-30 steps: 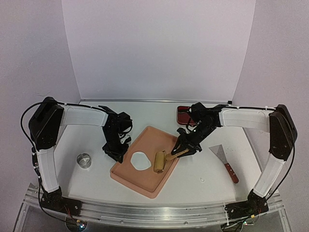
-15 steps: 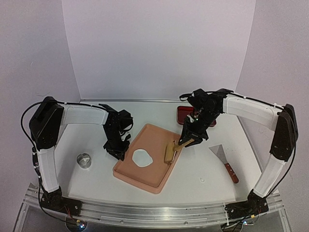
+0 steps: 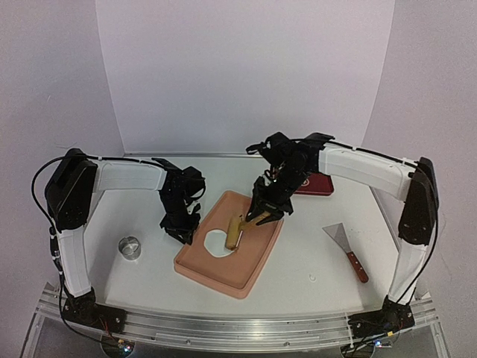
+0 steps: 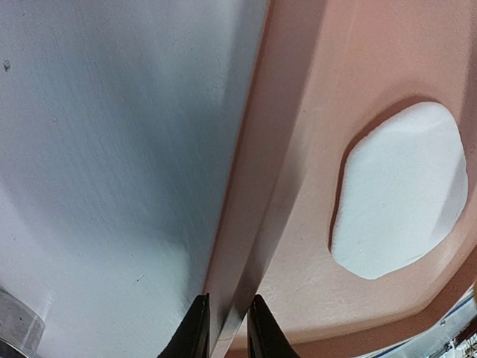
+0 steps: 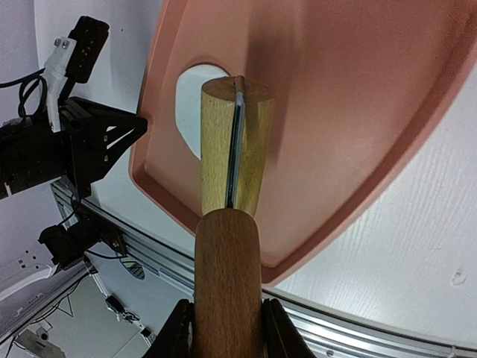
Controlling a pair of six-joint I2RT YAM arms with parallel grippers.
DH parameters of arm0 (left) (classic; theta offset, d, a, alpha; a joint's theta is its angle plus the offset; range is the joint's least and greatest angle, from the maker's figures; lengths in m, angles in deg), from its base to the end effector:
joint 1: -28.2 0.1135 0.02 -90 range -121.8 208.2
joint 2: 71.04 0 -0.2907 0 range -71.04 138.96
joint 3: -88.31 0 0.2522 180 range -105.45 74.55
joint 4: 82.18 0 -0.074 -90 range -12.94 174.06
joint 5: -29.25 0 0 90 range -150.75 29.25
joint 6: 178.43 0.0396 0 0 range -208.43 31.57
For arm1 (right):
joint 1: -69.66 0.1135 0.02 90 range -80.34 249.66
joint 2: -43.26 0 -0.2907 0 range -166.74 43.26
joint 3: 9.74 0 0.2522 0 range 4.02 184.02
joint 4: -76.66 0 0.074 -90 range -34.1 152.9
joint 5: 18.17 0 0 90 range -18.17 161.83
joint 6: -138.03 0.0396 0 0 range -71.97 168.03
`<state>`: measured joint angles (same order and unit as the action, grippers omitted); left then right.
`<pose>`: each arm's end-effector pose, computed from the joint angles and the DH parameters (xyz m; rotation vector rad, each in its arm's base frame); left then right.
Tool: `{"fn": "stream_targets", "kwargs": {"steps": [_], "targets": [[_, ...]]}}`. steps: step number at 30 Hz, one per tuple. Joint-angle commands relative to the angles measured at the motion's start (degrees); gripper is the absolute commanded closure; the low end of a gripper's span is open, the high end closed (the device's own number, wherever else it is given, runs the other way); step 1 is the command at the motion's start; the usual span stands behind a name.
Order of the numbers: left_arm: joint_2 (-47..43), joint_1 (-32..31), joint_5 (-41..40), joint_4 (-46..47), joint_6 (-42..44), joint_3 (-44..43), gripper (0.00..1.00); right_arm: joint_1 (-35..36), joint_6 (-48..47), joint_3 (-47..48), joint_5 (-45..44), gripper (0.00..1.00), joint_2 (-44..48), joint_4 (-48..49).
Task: Roll out the dumpling wrappers from the dough
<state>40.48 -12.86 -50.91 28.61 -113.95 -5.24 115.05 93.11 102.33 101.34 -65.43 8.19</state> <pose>0.2761 -0.2495 0.1932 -0.4225 -3.0481 0.2630 0.2745 0.3060 0.3054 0.1773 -2.9112 -0.9966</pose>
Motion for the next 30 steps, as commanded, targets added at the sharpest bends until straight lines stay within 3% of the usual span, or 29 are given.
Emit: {"fn": "stream_targets", "kwargs": {"steps": [1,8,14,22,30], "targets": [[-1.0,0.3,0.1,0.5,-0.9,0.4,0.81,1.3,3.4,4.4,2.1,1.00,-5.1,5.3],[-1.3,0.2,0.3,0.9,-0.8,1.2,0.84,2.8,3.6,10.5,4.7,1.00,-12.1,5.9],[-1.5,0.3,0.6,1.4,-0.9,1.8,0.86,2.8,3.5,10.4,4.7,1.00,-15.6,5.9],[-1.9,0.2,0.5,1.5,-1.0,2.6,0.87,2.4,0.4,2.7,1.9,1.00,-19.0,6.1],[-3.0,0.3,-0.8,1.4,-1.3,4.8,0.88,-3.9,-3.1,-14.2,-1.7,1.00,-12.9,6.2]]}}
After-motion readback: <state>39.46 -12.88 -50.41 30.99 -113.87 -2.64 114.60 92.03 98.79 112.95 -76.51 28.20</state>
